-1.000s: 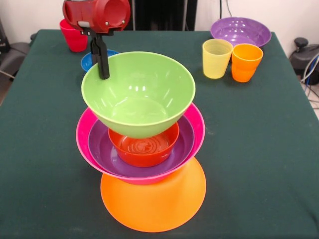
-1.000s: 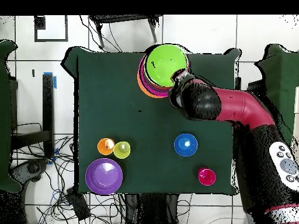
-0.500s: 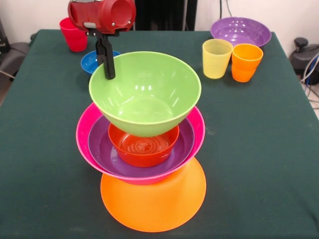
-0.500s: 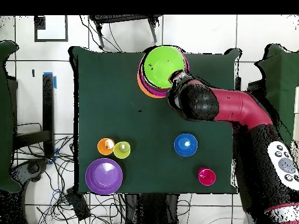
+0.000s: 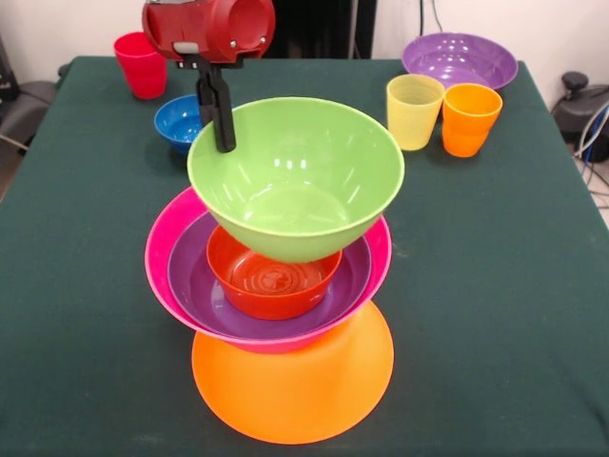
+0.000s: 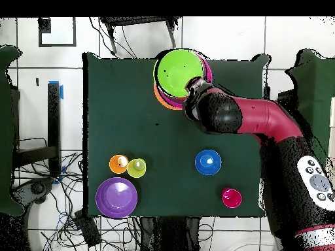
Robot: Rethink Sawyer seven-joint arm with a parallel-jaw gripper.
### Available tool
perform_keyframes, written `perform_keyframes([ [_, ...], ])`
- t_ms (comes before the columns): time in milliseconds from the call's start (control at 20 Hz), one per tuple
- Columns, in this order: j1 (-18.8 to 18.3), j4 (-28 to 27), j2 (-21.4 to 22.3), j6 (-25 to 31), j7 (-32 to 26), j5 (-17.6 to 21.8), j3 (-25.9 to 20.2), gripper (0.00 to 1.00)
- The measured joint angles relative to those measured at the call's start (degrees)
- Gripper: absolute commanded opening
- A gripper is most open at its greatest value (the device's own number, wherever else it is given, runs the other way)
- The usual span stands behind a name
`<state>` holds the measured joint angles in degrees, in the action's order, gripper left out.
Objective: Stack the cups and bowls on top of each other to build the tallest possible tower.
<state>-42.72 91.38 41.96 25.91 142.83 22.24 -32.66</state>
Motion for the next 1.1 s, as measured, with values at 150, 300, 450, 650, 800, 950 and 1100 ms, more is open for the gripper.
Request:
perform_keyframes([
  [150,0.0,0.0,-0.8,0.0,0.0,0.1,-0.2,0.0],
  [300,0.0,0.0,-1.8,0.0,0.0,0.3,-0.3,0.0],
  [450,0.0,0.0,-2.8,0.0,0.0,0.7,-0.3,0.0],
  [650,-0.2,0.0,-3.7,0.0,0.0,1.7,-0.4,0.0],
  [800,-0.5,0.0,-4.4,0.0,0.0,2.0,-0.5,0.0],
  [950,-0.9,0.0,-4.6,0.0,0.0,2.0,-0.7,0.0],
  [1100,-1.4,0.0,-4.6,0.0,0.0,2.1,-1.0,0.0],
])
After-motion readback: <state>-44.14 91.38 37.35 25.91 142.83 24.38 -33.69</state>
